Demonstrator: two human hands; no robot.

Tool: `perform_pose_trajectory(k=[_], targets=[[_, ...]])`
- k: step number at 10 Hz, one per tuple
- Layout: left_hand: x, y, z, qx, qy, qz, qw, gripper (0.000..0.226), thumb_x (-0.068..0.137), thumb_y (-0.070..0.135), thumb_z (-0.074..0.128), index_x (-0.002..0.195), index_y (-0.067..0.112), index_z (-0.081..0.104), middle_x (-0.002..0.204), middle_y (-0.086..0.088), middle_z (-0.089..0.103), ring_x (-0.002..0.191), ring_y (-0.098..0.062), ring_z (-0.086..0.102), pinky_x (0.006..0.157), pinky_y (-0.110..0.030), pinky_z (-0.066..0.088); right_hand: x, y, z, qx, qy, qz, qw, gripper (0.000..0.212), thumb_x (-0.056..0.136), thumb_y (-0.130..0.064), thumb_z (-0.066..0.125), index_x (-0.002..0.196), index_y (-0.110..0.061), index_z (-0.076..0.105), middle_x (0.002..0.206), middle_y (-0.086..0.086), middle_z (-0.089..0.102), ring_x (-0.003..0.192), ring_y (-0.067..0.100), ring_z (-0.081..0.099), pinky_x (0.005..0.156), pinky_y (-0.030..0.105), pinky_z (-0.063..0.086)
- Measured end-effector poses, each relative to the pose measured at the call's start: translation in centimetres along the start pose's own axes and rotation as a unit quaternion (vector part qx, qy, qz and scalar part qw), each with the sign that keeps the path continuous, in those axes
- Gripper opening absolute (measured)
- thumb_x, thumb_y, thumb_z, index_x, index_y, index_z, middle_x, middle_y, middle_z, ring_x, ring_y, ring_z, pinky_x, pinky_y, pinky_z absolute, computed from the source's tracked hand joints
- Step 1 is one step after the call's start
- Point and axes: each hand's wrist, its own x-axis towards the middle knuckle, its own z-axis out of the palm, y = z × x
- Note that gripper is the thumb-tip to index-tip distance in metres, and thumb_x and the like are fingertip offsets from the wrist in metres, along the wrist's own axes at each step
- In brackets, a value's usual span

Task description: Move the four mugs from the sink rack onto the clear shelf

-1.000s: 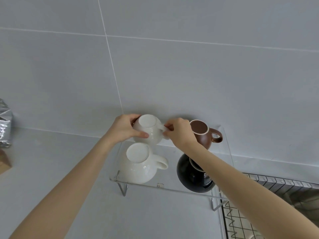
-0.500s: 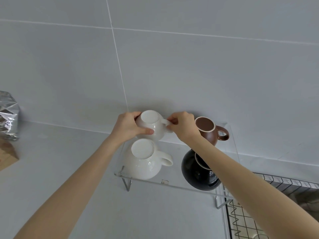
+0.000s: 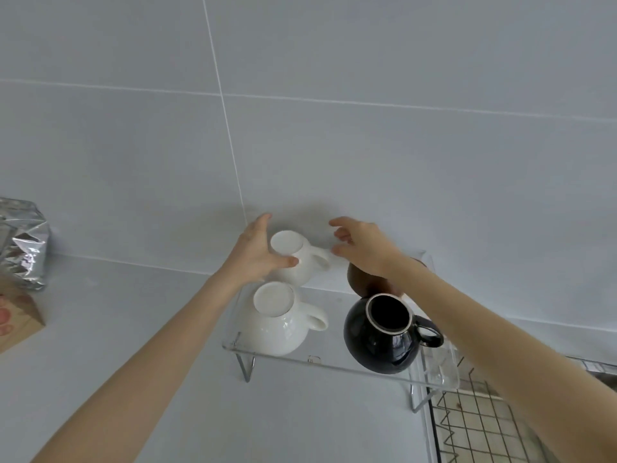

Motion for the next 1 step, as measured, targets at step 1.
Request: perform_pose_trajectory(k=[1], targets=[[-0.74, 2.93, -0.77, -0.008, 0.014, 0.043, 0.999, 0.093, 0.066, 0.031, 0.077, 0.140, 0.014, 0.022, 0.149, -0.012, 0.030, 0.136, -0.027, 0.031, 0.111, -0.036, 0.028, -2.18, -1.05, -3.30, 0.060, 0.063, -0.023, 0.996, 0.046, 0.085, -0.011, 0.056, 0.129, -0.015, 0.044, 0.120, 0.013, 0.061, 0.108, 0.026, 0.059, 0.099, 0.032, 0.044]])
